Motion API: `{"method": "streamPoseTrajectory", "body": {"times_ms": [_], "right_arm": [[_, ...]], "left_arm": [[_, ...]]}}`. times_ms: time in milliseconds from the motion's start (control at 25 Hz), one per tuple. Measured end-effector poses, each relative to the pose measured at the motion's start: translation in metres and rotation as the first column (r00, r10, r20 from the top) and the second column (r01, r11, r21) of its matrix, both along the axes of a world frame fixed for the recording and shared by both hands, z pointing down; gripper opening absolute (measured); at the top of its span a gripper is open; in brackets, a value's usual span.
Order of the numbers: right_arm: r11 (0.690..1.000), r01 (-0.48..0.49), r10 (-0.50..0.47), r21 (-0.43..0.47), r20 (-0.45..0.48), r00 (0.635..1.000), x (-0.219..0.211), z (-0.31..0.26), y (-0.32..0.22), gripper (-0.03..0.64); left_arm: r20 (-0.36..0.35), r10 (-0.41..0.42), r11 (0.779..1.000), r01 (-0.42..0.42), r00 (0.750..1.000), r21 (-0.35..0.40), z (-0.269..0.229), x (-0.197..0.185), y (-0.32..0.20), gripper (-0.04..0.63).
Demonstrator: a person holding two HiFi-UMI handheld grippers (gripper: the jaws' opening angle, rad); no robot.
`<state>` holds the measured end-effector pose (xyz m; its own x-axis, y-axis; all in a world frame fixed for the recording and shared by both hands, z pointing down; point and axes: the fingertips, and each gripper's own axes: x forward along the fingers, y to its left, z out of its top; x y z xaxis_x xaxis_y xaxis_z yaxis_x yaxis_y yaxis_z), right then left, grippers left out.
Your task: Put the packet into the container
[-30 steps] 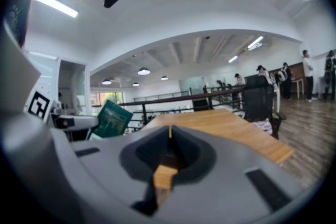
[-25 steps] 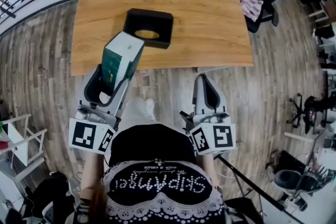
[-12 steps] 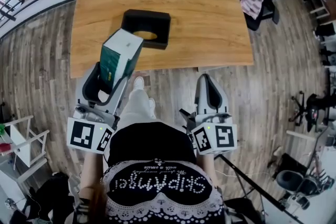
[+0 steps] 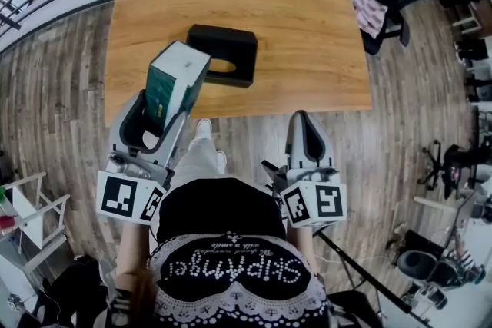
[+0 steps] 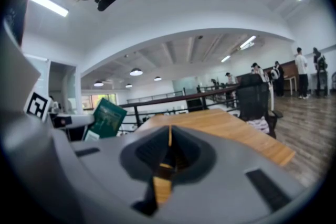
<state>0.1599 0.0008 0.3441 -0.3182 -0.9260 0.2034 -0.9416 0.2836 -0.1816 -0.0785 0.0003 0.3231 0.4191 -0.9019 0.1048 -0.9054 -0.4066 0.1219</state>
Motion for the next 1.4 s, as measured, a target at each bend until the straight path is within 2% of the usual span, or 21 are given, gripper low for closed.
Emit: {"method": "streamPoseTrajectory", "body": {"times_ms": [280, 600, 800, 1400], "right_arm": [[1.000, -0.011, 0.011, 0.004, -0.011, 1.000, -0.030, -0.009, -0.047, 0.035], [0.999, -0.050, 0.050, -0.003, -0.017, 0.999, -0.045, -0.011, -0.084, 0.035], [0.998, -0.066, 0.066, -0.012, -0.019, 0.998, -0.055, -0.005, -0.097, 0.035], [1.000, -0.011, 0.010, -0.011, -0.020, 1.000, -0.059, -0.003, -0.131, 0.035]], "left_arm": [[-0.011, 0.013, 1.000, -0.013, 1.000, -0.003, -0.003, -0.030, -0.052, 0.330], [-0.025, 0.063, 0.998, -0.063, 0.998, -0.001, -0.005, -0.041, -0.099, 0.330], [-0.028, 0.091, 0.996, -0.091, 0.995, -0.009, 0.001, -0.048, -0.111, 0.330], [-0.020, 0.029, 0.999, -0.030, 0.999, -0.013, 0.004, -0.057, -0.132, 0.330]]}}
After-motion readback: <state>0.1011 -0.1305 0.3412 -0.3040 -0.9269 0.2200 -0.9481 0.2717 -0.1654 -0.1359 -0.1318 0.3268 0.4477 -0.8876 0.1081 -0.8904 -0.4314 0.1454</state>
